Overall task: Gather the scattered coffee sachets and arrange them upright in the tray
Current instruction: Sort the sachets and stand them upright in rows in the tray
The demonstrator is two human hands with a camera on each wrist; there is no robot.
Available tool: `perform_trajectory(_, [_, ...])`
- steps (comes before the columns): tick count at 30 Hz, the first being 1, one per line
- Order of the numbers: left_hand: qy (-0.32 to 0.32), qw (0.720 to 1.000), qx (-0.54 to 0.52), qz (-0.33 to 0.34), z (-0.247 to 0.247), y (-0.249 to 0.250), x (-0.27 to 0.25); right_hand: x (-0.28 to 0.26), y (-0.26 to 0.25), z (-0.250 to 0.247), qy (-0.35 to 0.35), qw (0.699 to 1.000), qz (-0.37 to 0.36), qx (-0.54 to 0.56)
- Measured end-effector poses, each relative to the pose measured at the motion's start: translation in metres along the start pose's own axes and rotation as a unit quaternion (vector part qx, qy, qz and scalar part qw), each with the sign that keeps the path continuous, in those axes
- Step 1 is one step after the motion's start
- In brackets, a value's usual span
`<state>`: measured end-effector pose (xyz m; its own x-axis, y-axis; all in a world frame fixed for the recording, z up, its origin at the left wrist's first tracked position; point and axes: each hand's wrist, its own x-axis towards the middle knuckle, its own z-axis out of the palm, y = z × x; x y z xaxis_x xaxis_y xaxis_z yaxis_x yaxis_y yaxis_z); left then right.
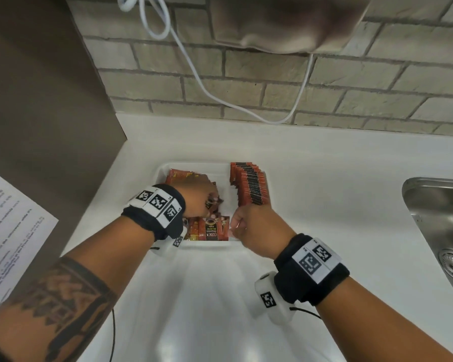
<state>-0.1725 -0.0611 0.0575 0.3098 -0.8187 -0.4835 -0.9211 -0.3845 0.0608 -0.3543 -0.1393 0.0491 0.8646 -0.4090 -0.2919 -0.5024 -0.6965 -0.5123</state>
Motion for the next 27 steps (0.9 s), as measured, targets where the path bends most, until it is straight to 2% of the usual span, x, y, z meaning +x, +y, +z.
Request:
perform_trajectory(5, [-0.021,0.999,0.047,0.012,0.006,-0.001,0.014,0.019,-0.029,0.014,-0.055,0.992,0.036,-0.109])
perform_trajectory(10, [-0.057,0.992,0.098,0.056,0.003,0.007,0.025,0.040,-0.050,0.020,-0.059,0.987,0.048,-0.144])
perform_trajectory(17, [-0.065,0.985,0.153,0.052,0.007,0.004,0.032,0.053,-0.057,0.033,-0.080,0.980,0.080,-0.162])
perform_trajectory(21, [-0.058,0.988,0.134,0.049,0.007,-0.003,0.033,0.057,-0.057,0.039,-0.063,0.979,0.089,-0.173])
perform_trajectory(27, [-0.038,0.994,0.075,0.067,0.003,-0.010,0.032,0.065,-0.062,0.041,-0.085,0.972,0.109,-0.191])
